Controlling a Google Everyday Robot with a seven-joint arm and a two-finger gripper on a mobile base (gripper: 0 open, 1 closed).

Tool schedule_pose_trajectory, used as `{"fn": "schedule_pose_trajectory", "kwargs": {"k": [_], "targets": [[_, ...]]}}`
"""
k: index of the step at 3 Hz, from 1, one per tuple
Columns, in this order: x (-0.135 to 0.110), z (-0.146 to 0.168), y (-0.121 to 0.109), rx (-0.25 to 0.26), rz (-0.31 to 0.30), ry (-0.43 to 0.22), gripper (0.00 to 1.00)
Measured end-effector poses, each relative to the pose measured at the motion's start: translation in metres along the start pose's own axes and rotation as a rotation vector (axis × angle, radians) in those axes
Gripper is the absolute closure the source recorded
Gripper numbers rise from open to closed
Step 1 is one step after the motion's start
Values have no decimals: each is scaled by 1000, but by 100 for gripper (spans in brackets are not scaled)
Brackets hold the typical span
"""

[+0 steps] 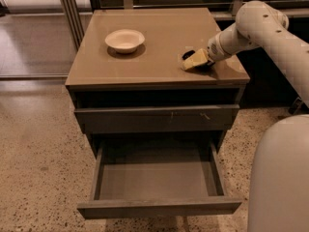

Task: Place rxbar chocolate into middle drawer

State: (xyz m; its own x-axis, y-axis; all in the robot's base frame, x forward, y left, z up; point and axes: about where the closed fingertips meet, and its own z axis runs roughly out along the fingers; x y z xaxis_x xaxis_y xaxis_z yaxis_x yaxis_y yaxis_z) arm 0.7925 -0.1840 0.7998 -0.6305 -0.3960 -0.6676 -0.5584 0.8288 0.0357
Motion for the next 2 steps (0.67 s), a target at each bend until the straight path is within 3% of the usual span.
{"fn": "schedule_pose_trajectory", "kwargs": {"k": [2], "targets": [[-7,-7,4,-10,-8,7,64]]}}
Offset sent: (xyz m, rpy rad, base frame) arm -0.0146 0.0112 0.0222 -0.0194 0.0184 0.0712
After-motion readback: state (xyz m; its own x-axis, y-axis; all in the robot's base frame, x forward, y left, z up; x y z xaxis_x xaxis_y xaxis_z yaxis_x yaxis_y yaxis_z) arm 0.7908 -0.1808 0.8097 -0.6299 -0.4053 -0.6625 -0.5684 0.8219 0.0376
